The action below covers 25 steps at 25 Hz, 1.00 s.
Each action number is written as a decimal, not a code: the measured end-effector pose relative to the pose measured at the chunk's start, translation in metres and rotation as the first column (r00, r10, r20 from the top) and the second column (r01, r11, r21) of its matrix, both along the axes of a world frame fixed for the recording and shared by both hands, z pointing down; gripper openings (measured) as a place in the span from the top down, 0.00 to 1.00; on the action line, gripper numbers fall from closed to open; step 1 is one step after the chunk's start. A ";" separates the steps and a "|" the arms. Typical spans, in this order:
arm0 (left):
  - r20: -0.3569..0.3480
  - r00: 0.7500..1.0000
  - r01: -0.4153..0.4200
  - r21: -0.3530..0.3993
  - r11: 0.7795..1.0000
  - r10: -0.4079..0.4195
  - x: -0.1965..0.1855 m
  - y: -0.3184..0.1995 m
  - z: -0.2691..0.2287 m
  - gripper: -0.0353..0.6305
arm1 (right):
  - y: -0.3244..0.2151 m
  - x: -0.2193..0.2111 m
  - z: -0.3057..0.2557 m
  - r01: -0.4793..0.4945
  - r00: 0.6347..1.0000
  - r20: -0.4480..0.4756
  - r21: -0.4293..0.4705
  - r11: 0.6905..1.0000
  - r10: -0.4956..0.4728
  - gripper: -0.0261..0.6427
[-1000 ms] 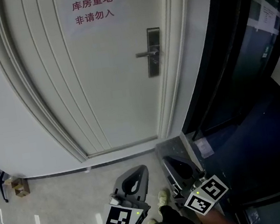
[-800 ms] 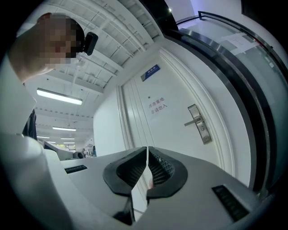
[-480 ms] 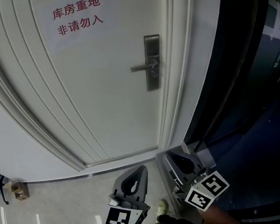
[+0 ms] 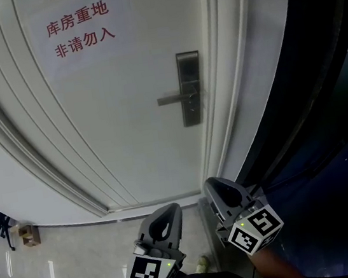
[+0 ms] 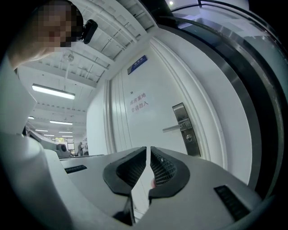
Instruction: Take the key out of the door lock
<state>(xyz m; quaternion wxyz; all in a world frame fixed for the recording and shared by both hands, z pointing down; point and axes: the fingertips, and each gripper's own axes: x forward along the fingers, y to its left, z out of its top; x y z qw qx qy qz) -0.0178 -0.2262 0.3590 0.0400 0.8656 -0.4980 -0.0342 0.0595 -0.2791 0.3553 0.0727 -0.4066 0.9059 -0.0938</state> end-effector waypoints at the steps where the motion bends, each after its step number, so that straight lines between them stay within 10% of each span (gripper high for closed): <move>1: 0.004 1.000 0.004 -0.004 1.000 -0.004 0.001 -0.006 0.001 0.94 | -0.005 0.000 0.001 0.000 1.000 -0.009 0.002 1.000 0.000 0.93; 13: 0.020 0.998 -0.053 -0.005 0.999 0.053 0.009 -0.078 0.009 0.94 | -0.113 0.006 0.017 -0.126 0.978 -0.159 0.069 0.990 0.136 0.93; 25: -0.005 0.997 -0.082 -0.031 0.996 0.082 -0.021 -0.152 0.017 0.94 | -0.260 -0.004 0.034 -0.300 0.915 -0.264 0.058 0.952 0.304 0.70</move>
